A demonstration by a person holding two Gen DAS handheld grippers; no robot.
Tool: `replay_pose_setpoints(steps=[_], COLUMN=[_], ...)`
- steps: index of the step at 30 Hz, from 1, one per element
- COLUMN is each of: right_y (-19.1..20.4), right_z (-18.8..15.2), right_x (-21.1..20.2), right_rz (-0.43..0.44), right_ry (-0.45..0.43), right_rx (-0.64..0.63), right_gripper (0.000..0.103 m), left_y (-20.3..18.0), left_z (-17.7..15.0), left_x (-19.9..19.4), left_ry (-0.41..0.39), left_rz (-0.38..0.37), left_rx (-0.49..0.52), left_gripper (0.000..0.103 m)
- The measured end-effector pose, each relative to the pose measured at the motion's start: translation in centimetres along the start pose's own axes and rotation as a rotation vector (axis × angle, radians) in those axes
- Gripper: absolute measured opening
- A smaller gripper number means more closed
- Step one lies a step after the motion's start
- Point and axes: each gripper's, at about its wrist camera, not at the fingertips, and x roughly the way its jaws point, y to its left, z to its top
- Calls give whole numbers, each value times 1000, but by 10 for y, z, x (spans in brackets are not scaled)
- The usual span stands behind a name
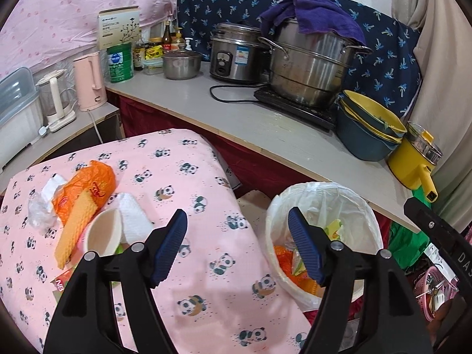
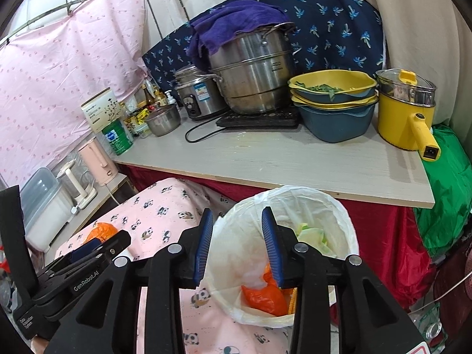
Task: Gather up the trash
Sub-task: 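Move both tools back over the remaining trash on the table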
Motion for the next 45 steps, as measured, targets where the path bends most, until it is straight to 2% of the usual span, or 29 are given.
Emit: replay_pose_setpoints(steps=[18,23,37,45], right_y=[106,132,211,252], right_z=[-23,-34,-84,-114], right_x=[11,17,52,88], right_rz=[122,149,244,294], right_ry=[59,83,215,308], right_rx=[-142,-176,-288,-328], right_gripper=[34,37,37,37], left_y=[105,134,222,255], left_z=[-10,-18,-57,-73], left_x=[-33,-37,-31,-20], left_ry=[-29,-26,65,113], left_rz=[153,202,326,347], left_rx=[-109,-130,-195,-211], left_gripper=[67,67,68,68])
